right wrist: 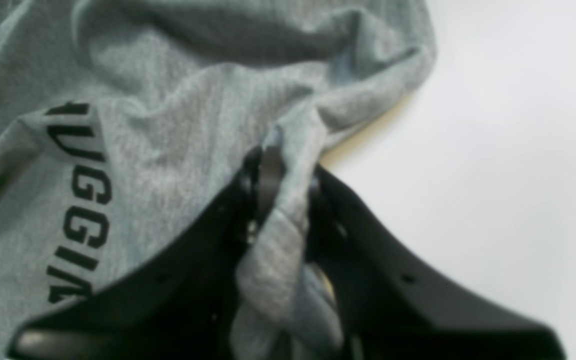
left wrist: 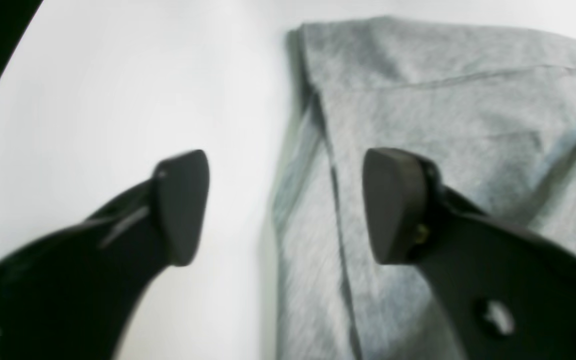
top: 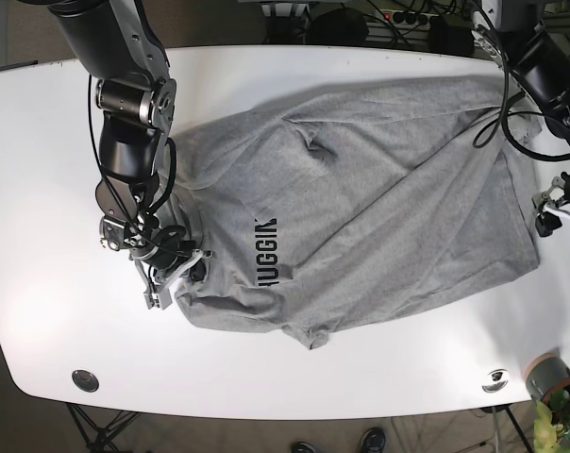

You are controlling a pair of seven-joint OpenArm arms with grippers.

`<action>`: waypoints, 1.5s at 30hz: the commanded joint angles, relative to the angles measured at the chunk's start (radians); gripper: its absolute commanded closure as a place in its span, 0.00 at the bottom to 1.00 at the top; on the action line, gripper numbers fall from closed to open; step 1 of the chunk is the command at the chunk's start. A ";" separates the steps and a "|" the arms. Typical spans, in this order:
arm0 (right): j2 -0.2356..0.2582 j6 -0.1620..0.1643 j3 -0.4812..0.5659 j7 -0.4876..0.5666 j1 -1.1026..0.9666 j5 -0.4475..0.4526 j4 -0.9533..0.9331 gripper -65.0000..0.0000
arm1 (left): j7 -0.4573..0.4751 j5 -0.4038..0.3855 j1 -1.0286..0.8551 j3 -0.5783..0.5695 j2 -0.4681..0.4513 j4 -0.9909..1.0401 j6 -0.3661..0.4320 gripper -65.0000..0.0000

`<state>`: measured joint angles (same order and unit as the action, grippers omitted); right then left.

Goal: Fold the T-shirt properly
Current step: 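Grasp the shirt hem corners with both grippers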

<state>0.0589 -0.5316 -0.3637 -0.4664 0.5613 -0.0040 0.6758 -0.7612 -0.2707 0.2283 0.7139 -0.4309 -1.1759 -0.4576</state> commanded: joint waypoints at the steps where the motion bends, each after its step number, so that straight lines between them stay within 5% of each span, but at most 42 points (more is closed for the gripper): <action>1: -0.001 -0.005 -0.001 -0.005 0.021 -0.008 0.012 0.94 | 0.064 -0.008 0.047 -0.035 -0.052 0.070 0.036 0.22; 10: -0.001 -0.009 -0.002 -0.005 0.021 -0.008 0.012 0.94 | 0.227 -0.016 0.161 -0.153 -0.104 0.428 0.035 0.22; 18: -0.001 -0.009 -0.002 -0.005 0.021 -0.008 0.014 0.94 | 0.274 -0.016 0.187 -0.213 -0.095 0.545 0.033 0.22; 27: -0.001 -0.011 -0.007 -0.005 0.021 -0.008 0.014 0.94 | 0.271 -0.016 0.187 -0.250 -0.058 0.557 -0.092 0.24; 36: 0.000 -0.011 -0.008 -0.004 0.019 -0.006 0.014 0.94 | 0.343 0.037 0.214 -0.251 -0.041 0.632 -0.092 0.61; 42: -0.001 -0.012 -0.004 -0.004 0.019 -0.006 0.014 0.95 | 0.401 0.092 0.219 -0.251 -0.006 0.630 -0.096 0.96; 45: -0.001 -0.012 -0.004 -0.004 0.019 -0.006 0.014 0.95 | 0.423 0.123 0.220 -0.250 0.011 0.629 -0.091 1.00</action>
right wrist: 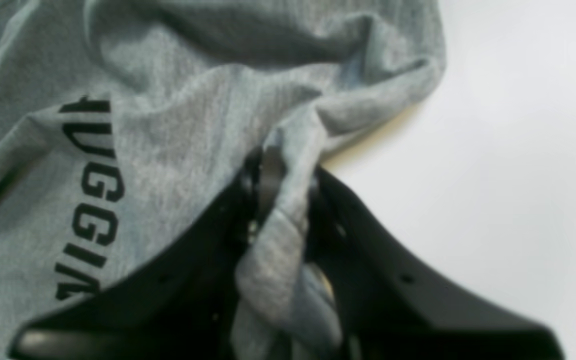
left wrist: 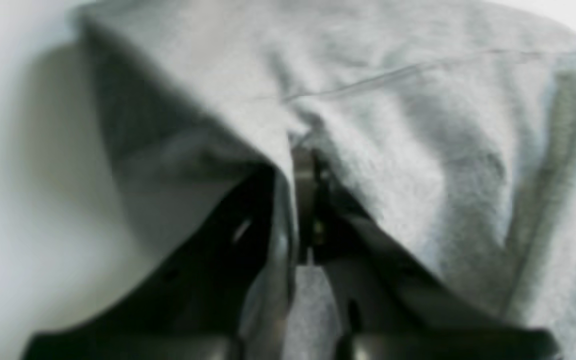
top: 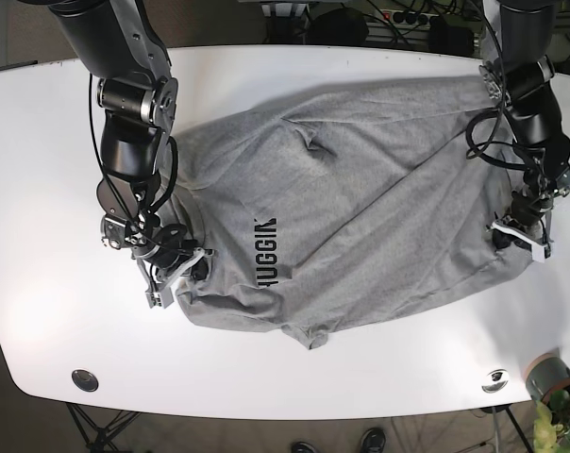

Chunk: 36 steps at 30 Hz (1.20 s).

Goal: Fold the T-shirt properly
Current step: 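Grasp the shirt hem corners with both grippers, then lift the grey shirt with both grippers and flip it over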

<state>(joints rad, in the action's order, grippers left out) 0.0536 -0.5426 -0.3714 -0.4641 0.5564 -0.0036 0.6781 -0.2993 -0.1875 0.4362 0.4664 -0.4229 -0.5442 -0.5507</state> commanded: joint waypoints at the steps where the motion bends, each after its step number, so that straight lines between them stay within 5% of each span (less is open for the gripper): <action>1: 0.002 -0.001 0.004 -0.006 0.024 -0.006 0.012 0.95 | -0.036 0.039 0.013 -0.001 0.005 -0.004 0.002 1.00; 18: -0.011 -0.001 0.008 -0.089 -0.028 -0.012 0.246 0.97 | -0.151 -0.070 0.002 -0.002 0.008 -0.199 -0.002 1.00; 23: 0.019 -0.009 0.008 -0.146 0.014 -0.011 0.308 0.97 | -0.246 -0.071 0.082 -0.002 0.011 -0.201 0.001 1.00; 28: 0.047 -0.053 0.008 -0.216 0.103 -0.012 0.325 0.97 | -0.249 -0.060 0.155 -0.010 0.012 -0.201 0.004 1.00; 36: 0.084 -0.057 0.024 -0.262 0.251 -0.012 0.325 0.97 | -0.266 -0.062 0.304 -0.094 0.017 -0.201 0.004 1.00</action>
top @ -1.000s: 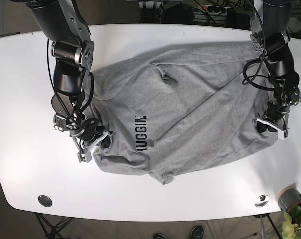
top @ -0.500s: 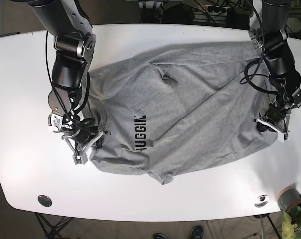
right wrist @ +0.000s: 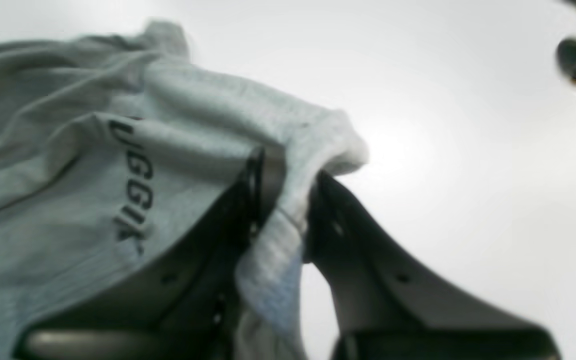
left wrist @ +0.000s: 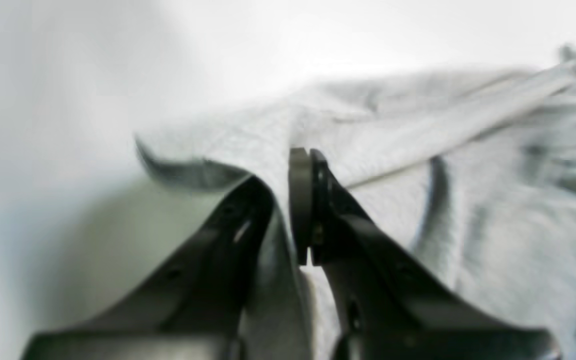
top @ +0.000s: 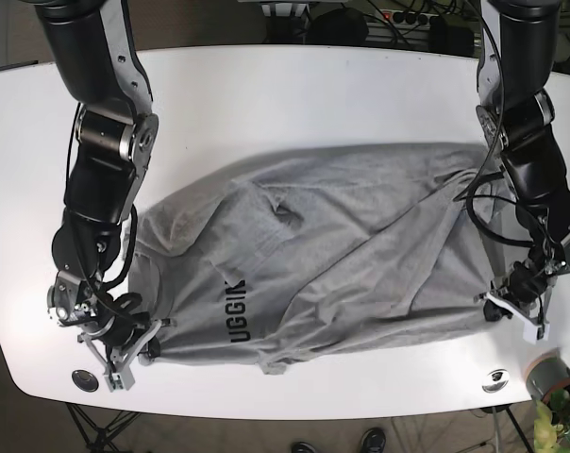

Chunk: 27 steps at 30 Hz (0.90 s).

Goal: Fold the T-shirt properly
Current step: 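Lift the grey shirt with both grippers and flip it over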

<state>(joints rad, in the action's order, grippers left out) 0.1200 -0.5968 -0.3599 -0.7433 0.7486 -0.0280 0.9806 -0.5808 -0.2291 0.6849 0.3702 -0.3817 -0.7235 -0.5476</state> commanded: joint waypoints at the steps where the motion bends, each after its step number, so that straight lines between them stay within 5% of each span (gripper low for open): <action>1: 0.023 -0.002 0.028 0.012 0.076 0.012 0.022 0.97 | 0.003 -0.022 0.074 0.002 -0.024 -0.021 0.001 1.00; 7: 0.080 -0.002 0.172 -0.014 0.197 0.018 0.051 0.97 | -0.080 -0.022 0.183 0.002 -0.024 -0.219 0.001 1.00; 13: 0.109 -0.007 0.175 -0.061 0.337 0.018 0.065 0.97 | -0.143 -0.014 0.356 -0.003 -0.024 -0.304 0.001 1.00; 20: 0.143 -0.081 0.173 -0.152 0.510 0.018 0.068 0.97 | -0.169 -0.014 0.530 0.000 -0.029 -0.316 0.001 1.00; 27: 0.171 -0.081 0.167 -0.215 0.423 0.020 0.237 0.97 | -0.169 -0.023 0.473 0.008 -0.063 -0.316 0.001 1.00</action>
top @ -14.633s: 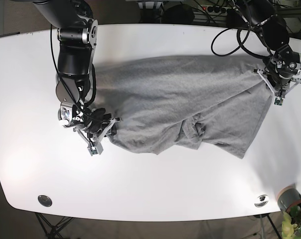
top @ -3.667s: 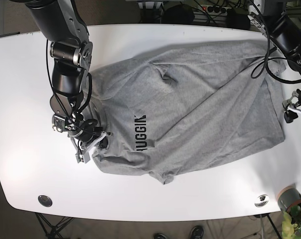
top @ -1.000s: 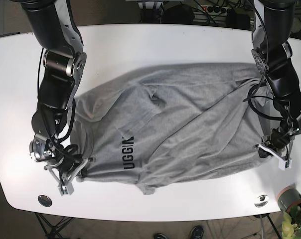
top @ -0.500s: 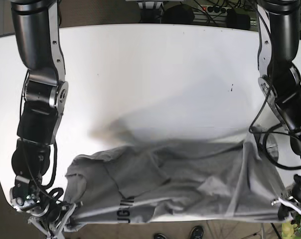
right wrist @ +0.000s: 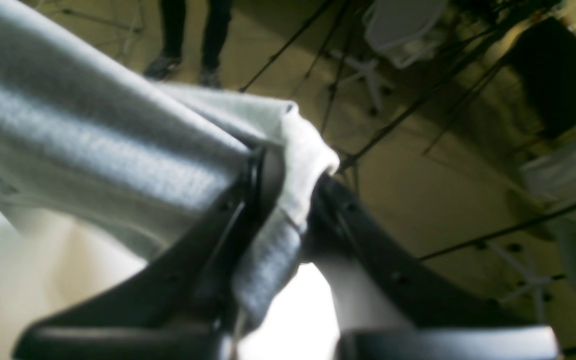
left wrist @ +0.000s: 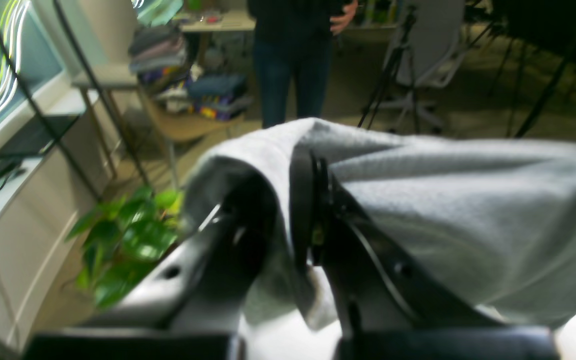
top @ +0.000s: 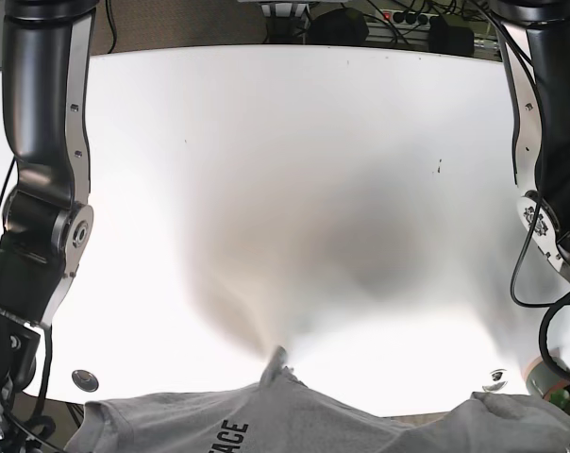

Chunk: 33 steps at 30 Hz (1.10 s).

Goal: Fold the T-shirt properly
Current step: 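Lift the grey shirt with both grippers and flip it over, then lay the shirt down and drag it with both grippers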

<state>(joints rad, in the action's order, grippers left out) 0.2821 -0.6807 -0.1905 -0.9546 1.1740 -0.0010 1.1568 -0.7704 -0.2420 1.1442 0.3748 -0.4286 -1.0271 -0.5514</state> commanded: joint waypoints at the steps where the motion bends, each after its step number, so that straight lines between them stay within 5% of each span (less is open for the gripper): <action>1: 0.009 0.003 -0.002 -0.013 -0.038 -0.007 0.104 0.97 | 0.021 -0.012 -0.016 0.005 -0.016 -0.014 0.001 1.00; 13: -0.040 0.003 -0.117 -0.114 -0.497 -0.007 0.475 0.97 | 0.025 -0.159 -0.375 0.080 -0.028 -0.026 -0.003 1.00; 19: -0.083 0.003 -0.177 -0.129 -0.696 -0.007 0.601 0.97 | 0.025 -0.233 -0.622 0.082 -0.043 -0.198 0.003 1.00; 33: -0.205 0.003 -0.220 -0.128 -1.054 -0.007 0.762 0.97 | 0.024 -0.242 -0.998 0.201 0.015 -0.362 -0.003 1.00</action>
<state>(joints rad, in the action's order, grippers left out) 0.0769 -0.6804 -0.4084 -1.1038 0.1101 -0.0189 1.8805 -0.7776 -0.4614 0.1356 0.5697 -0.3904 -1.3605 -0.5499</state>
